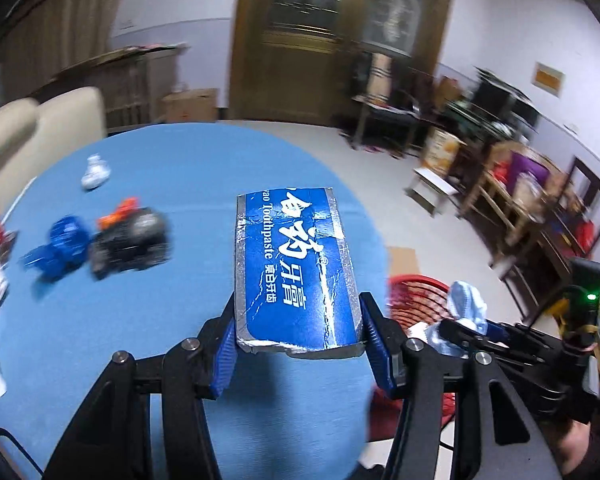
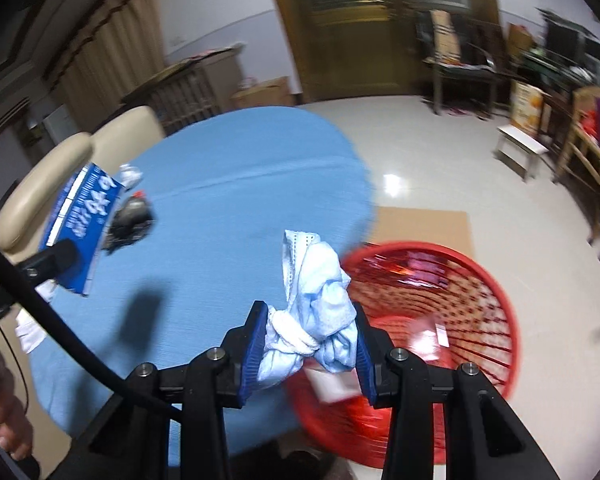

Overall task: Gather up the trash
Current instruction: 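Carry the cloth and toothpaste box over the red wastebasket, then open both grippers to drop the cloth and toothpaste box into the basket, then move both grippers back over the table toward the bag pile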

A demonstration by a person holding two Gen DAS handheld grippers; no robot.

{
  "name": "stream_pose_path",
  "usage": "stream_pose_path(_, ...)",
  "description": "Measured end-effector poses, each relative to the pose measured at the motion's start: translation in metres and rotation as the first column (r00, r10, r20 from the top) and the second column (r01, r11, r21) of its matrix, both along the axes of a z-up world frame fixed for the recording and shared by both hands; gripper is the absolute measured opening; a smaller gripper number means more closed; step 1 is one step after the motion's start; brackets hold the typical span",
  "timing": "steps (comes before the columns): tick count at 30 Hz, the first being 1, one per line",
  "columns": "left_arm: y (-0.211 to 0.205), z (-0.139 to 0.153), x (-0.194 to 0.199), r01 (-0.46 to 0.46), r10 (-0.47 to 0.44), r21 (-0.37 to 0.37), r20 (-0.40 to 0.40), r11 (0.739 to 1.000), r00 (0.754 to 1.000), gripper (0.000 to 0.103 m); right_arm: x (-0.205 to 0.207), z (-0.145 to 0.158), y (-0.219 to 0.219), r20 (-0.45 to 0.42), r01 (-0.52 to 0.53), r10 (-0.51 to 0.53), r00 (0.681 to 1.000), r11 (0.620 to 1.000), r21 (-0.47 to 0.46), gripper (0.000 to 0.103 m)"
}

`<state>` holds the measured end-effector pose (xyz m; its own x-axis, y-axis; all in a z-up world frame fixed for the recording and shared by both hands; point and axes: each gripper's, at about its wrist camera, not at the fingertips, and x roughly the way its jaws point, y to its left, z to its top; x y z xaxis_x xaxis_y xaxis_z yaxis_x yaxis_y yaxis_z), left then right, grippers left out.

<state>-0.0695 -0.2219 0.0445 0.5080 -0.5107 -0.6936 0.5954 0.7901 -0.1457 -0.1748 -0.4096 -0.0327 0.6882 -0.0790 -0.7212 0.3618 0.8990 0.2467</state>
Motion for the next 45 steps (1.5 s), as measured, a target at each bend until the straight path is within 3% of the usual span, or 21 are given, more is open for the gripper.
stream_pose_path(9,-0.081,-0.010,-0.024,0.182,-0.181,0.050,-0.021,0.982,0.983,0.057,-0.029,-0.035,-0.056,-0.091,0.102,-0.098,0.991,0.994,0.045,0.044)
stream_pose_path(11,-0.093,-0.018,-0.025,0.204,-0.202,0.063,-0.038,0.977,0.979,0.057,-0.030,-0.043,-0.062,-0.108,0.116,-0.110,0.988,0.992,0.055,0.047)
stream_pose_path(14,-0.112,-0.025,-0.029,0.242,-0.237,0.081,-0.064,0.967,0.969,0.058,-0.034,-0.053,-0.075,-0.133,0.130,-0.118,0.984,0.988,0.087,0.060)
stream_pose_path(16,-0.123,-0.030,-0.030,0.260,-0.253,0.090,-0.074,0.961,0.965,0.058,-0.042,-0.054,-0.080,-0.134,0.143,-0.130,0.982,0.985,0.093,0.068)
stream_pose_path(22,-0.145,-0.042,-0.026,0.286,-0.274,0.111,-0.112,0.952,0.955,0.059,-0.059,-0.048,-0.108,-0.088,0.216,-0.207,0.974,0.971,0.107,0.071)
stream_pose_path(23,-0.147,-0.044,-0.026,0.291,-0.278,0.113,-0.118,0.950,0.953,0.061,-0.059,-0.047,-0.112,-0.083,0.225,-0.216,0.973,0.969,0.107,0.071)
stream_pose_path(25,-0.152,-0.049,-0.025,0.297,-0.280,0.129,-0.137,0.946,0.950,0.074,-0.067,-0.043,-0.120,-0.068,0.249,-0.243,0.968,0.962,0.113,0.071)
stream_pose_path(28,-0.152,-0.052,-0.025,0.304,-0.284,0.134,-0.149,0.943,0.947,0.075,-0.075,-0.034,-0.129,-0.043,0.275,-0.272,0.961,0.954,0.117,0.071)
stream_pose_path(32,-0.136,-0.039,-0.014,0.267,-0.253,0.096,-0.134,0.959,0.958,0.075,-0.075,-0.024,-0.129,-0.016,0.288,-0.288,0.957,0.951,0.115,0.071)
stream_pose_path(39,-0.061,-0.024,0.017,0.077,-0.073,0.032,-0.122,0.997,0.990,0.076,-0.051,-0.014,-0.111,0.018,0.242,-0.246,0.969,0.963,0.119,0.071)
stream_pose_path(45,0.013,-0.032,0.037,-0.101,0.106,0.044,-0.129,0.994,0.986,0.076,-0.016,-0.003,-0.067,0.032,0.131,-0.135,0.990,0.987,0.095,0.072)
